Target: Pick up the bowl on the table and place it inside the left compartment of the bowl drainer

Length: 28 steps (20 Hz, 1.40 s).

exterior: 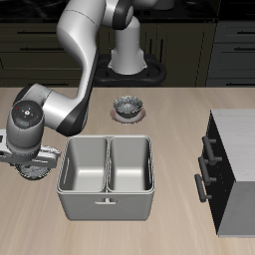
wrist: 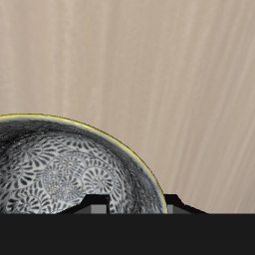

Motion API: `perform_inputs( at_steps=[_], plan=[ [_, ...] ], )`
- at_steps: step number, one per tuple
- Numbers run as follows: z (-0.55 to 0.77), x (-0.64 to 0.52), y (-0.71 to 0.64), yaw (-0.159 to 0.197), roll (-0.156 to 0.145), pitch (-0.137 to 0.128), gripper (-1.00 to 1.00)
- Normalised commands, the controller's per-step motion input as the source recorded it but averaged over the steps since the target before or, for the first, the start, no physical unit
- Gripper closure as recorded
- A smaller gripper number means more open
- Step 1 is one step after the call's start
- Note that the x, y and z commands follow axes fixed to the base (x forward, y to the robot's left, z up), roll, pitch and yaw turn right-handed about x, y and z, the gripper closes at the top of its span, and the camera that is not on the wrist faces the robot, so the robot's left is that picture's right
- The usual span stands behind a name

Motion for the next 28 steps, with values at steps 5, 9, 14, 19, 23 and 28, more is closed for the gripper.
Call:
perform_inputs(
  at_steps=[5,9,14,19,23,28],
  plan=[
    [0.12,-0.04,-0.03,0.012,-0.015,-0.010,1.00],
    [0.17,-0.06,-0.04,0.012,-0.016,-0.015,1.00],
    [0.29,-0.08,0.03,0.008,-0.023,-0.038,1.00],
    [0.39,-0.12,-0.01,-0.002,-0.035,-0.047,1.00],
    [0.36,-0.12,-0.02,-0.014,-0.015,-0.037,1.00],
    [0.32,-0.07,0.06,-0.001,0.020,-0.034,1.00]
  ],
)
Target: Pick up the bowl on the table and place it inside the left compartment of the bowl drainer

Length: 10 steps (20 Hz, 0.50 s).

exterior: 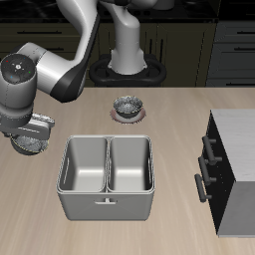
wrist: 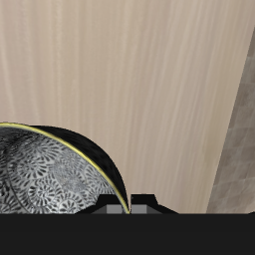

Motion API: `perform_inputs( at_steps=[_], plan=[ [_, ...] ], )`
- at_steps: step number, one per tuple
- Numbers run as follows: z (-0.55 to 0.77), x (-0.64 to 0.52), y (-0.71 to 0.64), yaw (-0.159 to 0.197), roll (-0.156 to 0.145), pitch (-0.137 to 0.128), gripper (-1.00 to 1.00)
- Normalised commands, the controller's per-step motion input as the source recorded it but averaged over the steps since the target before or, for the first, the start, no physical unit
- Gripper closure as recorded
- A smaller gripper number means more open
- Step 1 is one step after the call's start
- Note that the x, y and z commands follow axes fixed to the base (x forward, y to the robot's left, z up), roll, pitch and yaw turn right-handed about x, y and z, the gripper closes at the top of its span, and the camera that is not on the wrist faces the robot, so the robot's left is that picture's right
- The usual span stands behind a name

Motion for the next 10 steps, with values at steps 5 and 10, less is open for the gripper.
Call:
perform_inputs(
  at_steps=[5,10],
  plan=[
    [0.41,-0.07,-0.01,-0.005,-0.008,-0.042,1.00],
    [0.59,-0.15,-0.04,0.014,-0.014,-0.063,1.00]
  ],
)
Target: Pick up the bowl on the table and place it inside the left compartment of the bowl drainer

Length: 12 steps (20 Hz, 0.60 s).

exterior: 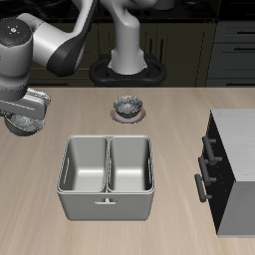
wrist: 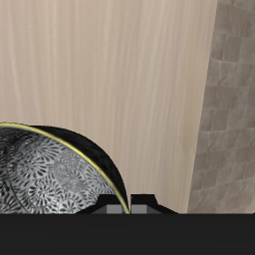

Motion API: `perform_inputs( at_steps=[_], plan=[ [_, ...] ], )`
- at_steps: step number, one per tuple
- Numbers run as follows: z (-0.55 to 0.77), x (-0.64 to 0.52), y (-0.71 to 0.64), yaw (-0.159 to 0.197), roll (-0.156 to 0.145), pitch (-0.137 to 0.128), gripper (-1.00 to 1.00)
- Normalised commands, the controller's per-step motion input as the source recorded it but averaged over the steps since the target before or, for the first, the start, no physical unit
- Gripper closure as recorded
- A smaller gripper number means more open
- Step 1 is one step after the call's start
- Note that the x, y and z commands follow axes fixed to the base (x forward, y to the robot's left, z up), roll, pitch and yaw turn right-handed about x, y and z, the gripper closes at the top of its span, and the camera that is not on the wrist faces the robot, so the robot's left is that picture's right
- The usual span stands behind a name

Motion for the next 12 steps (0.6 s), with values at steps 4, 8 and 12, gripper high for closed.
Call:
perform_inputs(
  at_steps=[4,8,12],
  plan=[
    [0.46,-0.17,-0.10,-0.001,-0.020,-0.051,1.00],
    [0.71,-0.28,0.05,-0.003,-0.001,-0.082,1.00],
    [0.49,-0.18,0.16,-0.002,0.021,-0.058,1.00]
  ],
)
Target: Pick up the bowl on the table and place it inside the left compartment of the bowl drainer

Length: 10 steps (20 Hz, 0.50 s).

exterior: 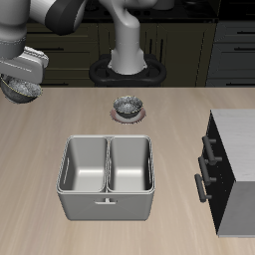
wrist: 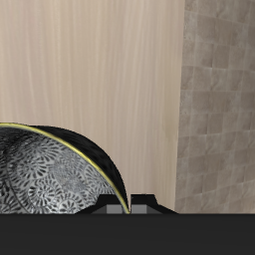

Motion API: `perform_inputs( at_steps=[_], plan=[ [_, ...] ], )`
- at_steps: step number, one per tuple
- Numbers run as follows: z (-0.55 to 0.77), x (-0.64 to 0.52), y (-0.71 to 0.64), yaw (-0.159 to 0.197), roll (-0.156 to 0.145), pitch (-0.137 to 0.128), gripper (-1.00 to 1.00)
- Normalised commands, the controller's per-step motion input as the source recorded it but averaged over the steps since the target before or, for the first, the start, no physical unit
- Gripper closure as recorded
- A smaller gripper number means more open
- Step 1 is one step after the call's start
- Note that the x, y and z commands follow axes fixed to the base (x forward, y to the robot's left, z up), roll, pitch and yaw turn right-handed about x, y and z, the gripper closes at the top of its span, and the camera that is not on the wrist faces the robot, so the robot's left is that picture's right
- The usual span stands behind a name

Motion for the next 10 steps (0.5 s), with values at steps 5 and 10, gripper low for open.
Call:
perform_inputs(
  at_steps=[5,10],
  plan=[
    [0.19,-0.05,0.19,0.004,0.019,-0.016,1.00],
    [0.14,0.02,0.36,0.005,0.058,-0.018,1.00]
  ],
)
